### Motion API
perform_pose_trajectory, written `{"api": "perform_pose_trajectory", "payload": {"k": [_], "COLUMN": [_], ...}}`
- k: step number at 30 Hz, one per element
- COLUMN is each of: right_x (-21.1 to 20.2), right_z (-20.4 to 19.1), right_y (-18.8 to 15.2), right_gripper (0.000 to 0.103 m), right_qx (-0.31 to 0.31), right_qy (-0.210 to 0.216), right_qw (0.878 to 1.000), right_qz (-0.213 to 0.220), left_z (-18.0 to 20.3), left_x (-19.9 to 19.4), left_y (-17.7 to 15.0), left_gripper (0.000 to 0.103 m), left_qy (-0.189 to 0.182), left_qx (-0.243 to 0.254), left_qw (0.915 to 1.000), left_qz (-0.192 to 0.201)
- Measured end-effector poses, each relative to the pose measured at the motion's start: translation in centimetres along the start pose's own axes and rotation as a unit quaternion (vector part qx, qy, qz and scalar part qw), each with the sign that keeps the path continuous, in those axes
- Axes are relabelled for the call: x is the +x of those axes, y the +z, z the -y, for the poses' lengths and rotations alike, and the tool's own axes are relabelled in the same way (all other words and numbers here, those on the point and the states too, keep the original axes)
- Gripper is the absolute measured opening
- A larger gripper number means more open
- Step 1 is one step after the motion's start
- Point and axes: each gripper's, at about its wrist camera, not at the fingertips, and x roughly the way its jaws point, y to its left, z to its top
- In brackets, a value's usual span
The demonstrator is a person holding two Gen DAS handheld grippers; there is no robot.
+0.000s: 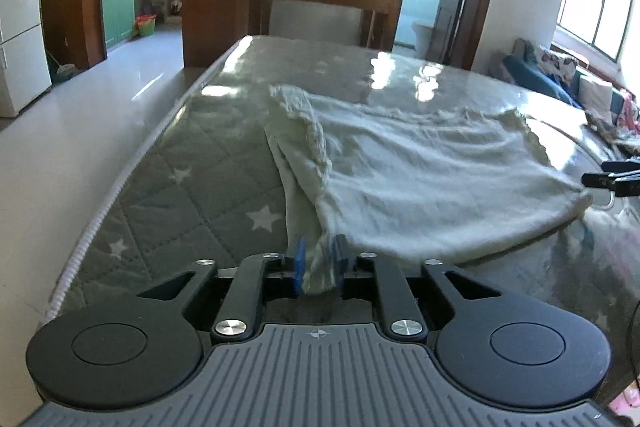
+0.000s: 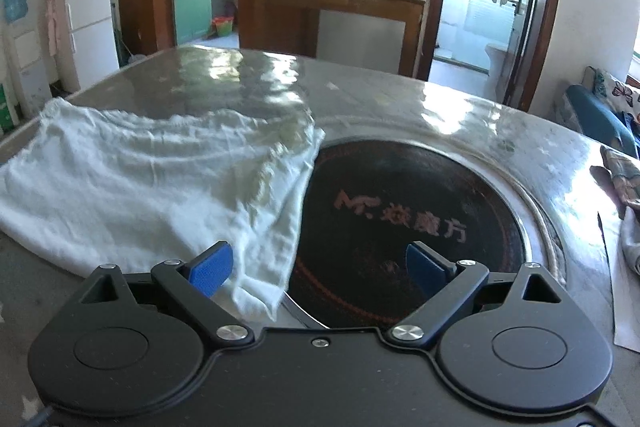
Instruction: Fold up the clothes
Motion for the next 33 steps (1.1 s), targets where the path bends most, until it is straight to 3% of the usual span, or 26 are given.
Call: {"api": "perform_pose_trajectory", "payload": {"k": [8, 14, 24, 33], "right_x": [2.2, 3.0, 6.5, 7.9], "right_z": [-1.5, -1.1, -0.8, 0.0], "right_y": [-0.2, 1.5, 4.0, 4.0], "right_gripper": [0.095, 0.095, 0.094, 0.080], "right_qx": [-0.005, 0.027, 0.048, 0.070], "right_qy": [0.028, 0.055, 0.054, 0.063], "right_qw": [0.999, 0.998, 0.997, 0.995], "right_qz": [-0.026, -0.026, -0.031, -0.042], "left_z": [-0.2, -0.4, -1.1, -1.6], "left_x": [0.9, 4.2, 8.1, 9.3], "left_y": [1.7, 3.8, 5.3, 5.4], "left_gripper": [0.033, 0.046, 0.053, 0.054], "left_qy": [0.001, 0.003, 0.025, 0.024], "left_qx": [-0.034, -0.055, -0.080, -0.086], "left_qw": [0.9994, 0.9984, 0.9961, 0.9952], "left_qz": [0.000, -0.014, -0.030, -0.040]}}
